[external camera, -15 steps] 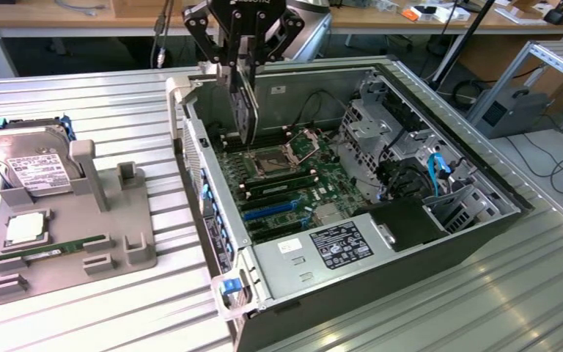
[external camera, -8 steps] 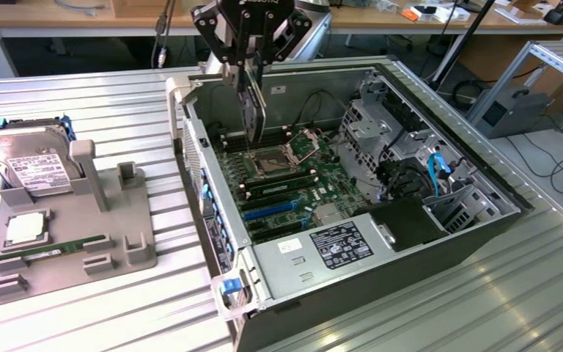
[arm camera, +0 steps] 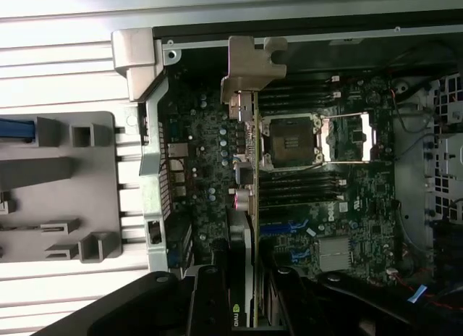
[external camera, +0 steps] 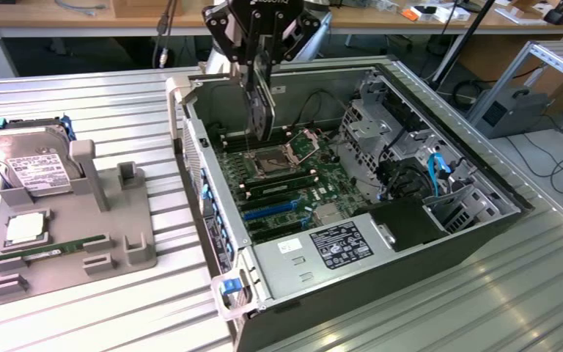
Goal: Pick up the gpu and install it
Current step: 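Pick up the gpu and move the gpu toward the slot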
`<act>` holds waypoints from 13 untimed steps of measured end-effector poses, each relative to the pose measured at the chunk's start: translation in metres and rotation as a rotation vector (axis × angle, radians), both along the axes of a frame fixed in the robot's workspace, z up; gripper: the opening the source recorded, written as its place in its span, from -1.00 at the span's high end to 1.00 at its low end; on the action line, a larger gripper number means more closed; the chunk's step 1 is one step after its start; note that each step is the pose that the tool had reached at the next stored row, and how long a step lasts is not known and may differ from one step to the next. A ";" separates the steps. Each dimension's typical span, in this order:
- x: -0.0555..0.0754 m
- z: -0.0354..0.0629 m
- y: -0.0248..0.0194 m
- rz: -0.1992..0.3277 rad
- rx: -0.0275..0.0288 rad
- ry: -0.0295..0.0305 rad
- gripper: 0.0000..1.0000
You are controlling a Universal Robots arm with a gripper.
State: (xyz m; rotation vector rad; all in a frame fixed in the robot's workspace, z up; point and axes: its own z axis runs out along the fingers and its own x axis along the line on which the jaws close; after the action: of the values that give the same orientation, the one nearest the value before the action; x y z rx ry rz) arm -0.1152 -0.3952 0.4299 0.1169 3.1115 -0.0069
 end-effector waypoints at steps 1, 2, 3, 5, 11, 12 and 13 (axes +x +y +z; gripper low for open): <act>0.001 0.0000 0.0000 0.000 0.0000 0.0000 0.46; 0.002 0.0000 0.0000 0.000 0.0000 0.0000 0.46; 0.003 0.0000 0.0000 0.000 0.0000 0.0000 0.46; 0.007 0.0000 0.0000 0.000 -0.0001 0.0000 0.46; 0.014 0.0000 0.0000 0.000 0.0000 0.0000 0.46; 0.015 0.0000 0.0000 0.000 0.0001 -0.0001 0.46; 0.017 0.0000 0.0000 0.000 -0.0001 0.0000 0.46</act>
State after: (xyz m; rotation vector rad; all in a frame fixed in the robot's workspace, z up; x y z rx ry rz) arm -0.0986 -0.3952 0.4299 0.1170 3.1115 -0.0070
